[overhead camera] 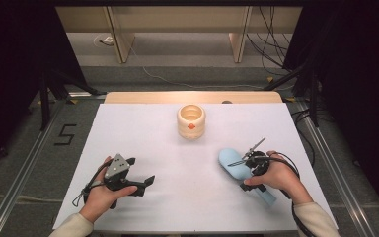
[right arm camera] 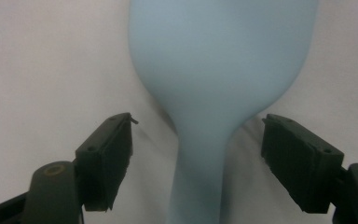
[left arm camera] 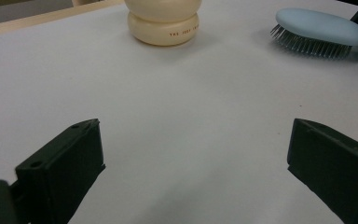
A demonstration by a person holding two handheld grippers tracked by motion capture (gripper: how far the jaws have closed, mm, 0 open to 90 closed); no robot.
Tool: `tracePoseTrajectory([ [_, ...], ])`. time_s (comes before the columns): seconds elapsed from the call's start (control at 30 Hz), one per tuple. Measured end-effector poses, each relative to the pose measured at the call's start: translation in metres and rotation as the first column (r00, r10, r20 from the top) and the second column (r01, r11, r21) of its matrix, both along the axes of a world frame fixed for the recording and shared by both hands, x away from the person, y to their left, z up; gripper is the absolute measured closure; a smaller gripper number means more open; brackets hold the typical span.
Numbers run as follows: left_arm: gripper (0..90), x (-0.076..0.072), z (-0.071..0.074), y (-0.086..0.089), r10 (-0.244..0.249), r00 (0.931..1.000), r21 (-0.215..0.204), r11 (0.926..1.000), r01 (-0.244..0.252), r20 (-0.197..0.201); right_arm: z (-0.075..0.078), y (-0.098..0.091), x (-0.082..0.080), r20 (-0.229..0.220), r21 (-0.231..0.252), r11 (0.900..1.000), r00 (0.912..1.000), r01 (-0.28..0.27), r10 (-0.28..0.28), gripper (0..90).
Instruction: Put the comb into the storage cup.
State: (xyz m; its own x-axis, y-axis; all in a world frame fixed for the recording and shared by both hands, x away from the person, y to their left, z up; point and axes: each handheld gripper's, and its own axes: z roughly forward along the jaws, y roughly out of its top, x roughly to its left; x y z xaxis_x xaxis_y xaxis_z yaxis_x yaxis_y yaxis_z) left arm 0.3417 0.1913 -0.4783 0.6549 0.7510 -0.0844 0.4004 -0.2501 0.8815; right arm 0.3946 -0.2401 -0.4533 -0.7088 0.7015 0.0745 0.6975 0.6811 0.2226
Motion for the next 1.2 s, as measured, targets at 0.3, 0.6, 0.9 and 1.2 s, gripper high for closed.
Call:
tracePoseTrajectory([
  [0.3,3.0,0.0,0.0,0.0,-0.002,1.0,0.002,1.0,0.002,0.001,-0.003,0.008,0.003,-0.007,-0.057,0.9983,0.9999,-0.011,0.011,32.2],
  [0.6,3.2,0.0,0.0,0.0,-0.004,1.0,0.004,1.0,0.004,0.0,-0.003,0.013,0.007,0.003,-0.124,0.9923,1.0,-0.001,0.001,42.9],
  [0.9,3.3,0.0,0.0,0.0,-0.004,1.0,0.002,1.0,0.004,-0.001,-0.001,0.02,0.006,-0.007,-0.159,0.9872,0.9998,0.016,-0.017,53.2],
  [1.2,3.4,0.0,-0.001,-0.001,-0.005,1.0,0.002,1.0,0.005,-0.003,-0.001,0.024,0.004,-0.023,-0.162,0.9862,0.999,0.033,-0.038,66.1],
])
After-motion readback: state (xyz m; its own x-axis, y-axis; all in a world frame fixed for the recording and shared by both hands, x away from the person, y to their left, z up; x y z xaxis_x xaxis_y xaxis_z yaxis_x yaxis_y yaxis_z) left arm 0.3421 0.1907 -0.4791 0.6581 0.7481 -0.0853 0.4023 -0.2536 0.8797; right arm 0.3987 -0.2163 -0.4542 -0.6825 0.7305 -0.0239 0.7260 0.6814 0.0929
